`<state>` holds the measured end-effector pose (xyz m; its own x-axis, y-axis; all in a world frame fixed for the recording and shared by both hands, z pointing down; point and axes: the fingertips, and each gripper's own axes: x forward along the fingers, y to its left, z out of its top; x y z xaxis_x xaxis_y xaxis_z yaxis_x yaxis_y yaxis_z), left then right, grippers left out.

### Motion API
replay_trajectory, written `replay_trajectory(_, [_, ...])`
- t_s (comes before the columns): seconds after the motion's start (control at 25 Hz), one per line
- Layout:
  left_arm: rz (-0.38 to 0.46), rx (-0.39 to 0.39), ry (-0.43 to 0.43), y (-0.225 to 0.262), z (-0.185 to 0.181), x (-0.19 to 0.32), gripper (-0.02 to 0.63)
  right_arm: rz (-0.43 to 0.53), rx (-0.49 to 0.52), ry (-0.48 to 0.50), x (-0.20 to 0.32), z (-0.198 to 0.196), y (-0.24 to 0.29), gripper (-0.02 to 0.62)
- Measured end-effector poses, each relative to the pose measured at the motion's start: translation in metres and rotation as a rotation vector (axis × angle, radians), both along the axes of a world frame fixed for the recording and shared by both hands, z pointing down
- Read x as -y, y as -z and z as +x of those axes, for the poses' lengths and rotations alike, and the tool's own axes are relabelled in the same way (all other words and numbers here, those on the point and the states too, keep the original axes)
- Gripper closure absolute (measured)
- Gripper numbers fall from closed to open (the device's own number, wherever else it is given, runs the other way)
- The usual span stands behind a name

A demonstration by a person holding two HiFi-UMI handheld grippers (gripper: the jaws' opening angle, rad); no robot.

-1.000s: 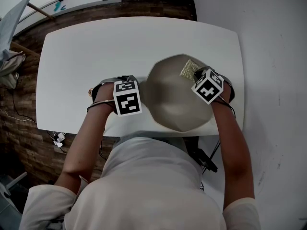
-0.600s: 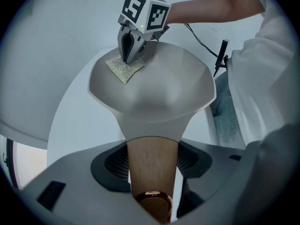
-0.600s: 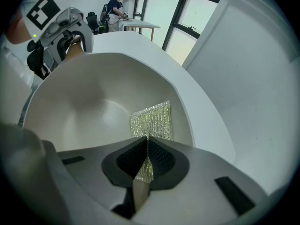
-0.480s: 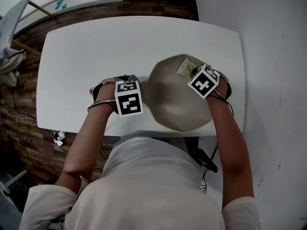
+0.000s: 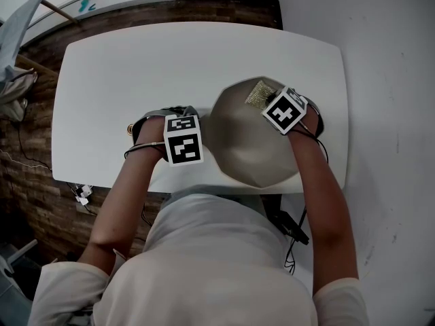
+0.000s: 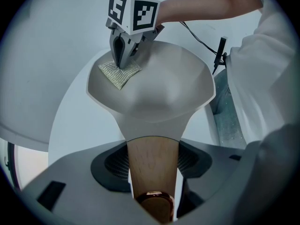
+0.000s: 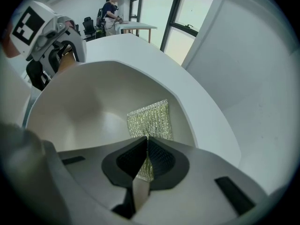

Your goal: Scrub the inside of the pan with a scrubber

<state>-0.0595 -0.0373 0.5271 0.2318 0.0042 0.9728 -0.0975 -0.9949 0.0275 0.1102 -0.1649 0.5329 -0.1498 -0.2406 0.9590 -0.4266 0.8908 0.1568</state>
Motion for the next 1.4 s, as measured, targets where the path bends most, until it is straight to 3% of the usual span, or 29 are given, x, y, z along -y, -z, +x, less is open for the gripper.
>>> replay_trajectory(0.32, [0.008,-0.004,-0.009,-0.001,0.000,0.000,0.336,-0.037,0.058,-0.051,0.001,-0.008,-0.003,0.571])
replay_trajectory(0.68, [0.011,-0.005,-0.018,-0.001,0.002,0.001,0.336,-0.109,0.201,-0.156,0.001,-0.021,-0.005,0.570])
replay_trajectory(1.4, [0.012,-0.004,-0.027,0.000,0.002,0.001,0.336,-0.190,0.324,-0.096,-0.024,-0.070,-0.013,0.570])
